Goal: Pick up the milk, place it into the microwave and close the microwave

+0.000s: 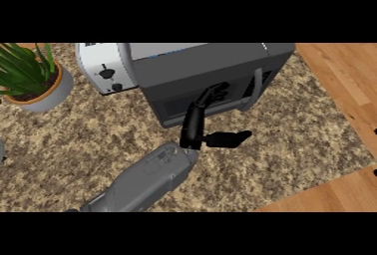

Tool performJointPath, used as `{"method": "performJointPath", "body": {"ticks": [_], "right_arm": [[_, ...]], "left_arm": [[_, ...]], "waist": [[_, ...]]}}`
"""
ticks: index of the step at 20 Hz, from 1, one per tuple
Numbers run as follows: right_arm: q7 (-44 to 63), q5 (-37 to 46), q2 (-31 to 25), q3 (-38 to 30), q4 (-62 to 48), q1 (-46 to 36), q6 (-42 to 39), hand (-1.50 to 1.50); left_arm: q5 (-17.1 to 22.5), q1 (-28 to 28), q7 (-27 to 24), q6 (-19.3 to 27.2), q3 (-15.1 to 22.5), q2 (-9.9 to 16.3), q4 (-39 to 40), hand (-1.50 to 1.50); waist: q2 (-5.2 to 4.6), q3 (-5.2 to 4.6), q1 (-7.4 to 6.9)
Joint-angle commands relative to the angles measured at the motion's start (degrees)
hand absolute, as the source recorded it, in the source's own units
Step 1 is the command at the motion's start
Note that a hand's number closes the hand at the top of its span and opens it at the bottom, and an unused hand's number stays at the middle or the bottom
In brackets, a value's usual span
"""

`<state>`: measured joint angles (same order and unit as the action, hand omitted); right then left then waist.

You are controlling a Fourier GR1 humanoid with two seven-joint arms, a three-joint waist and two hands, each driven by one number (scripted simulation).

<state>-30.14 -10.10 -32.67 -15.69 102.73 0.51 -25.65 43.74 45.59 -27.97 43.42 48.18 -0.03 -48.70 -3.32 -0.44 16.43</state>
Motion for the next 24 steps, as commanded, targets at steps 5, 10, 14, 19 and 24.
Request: {"method": "performJointPath", "body": {"ticks": [5,10,14,19,24], "right_arm": [[-0.05,3.7,-3.03,-2.3,0.08,-4.12,2.52,1.5],[0.34,4.09,-3.21,-1.9,-0.42,-6.1,3.02,1.5],[0.85,4.48,-3.72,-2.16,-1.63,-7.23,3.36,1.5],[1.0,4.65,-4.12,-1.98,-2.68,-8.82,3.37,1.5],[2.07,-6.25,3.29,1.09,-6.9,-8.43,-0.34,-1.5]], "left_arm": [[5.74,4.16,-2.07,2.64,-3.41,0.03,1.83,-1.5],[7.53,5.16,-3.4,3.03,-2.4,0.03,2.53,-1.5],[9.43,5.41,-4.6,2.65,-2.48,0.03,2.61,-1.5],[10.89,6.4,-5.93,2.29,-2.04,0.03,3.34,-1.5],[11.84,5.49,-7.69,1.46,-1.54,0.03,3.0,-1.5]], "waist": [[-1.22,0.09,-0.26],[-1.68,0.17,-0.47],[-2.09,0.19,-0.31],[-2.18,0.26,-0.42],[-2.9,0.68,-1.49]]}}
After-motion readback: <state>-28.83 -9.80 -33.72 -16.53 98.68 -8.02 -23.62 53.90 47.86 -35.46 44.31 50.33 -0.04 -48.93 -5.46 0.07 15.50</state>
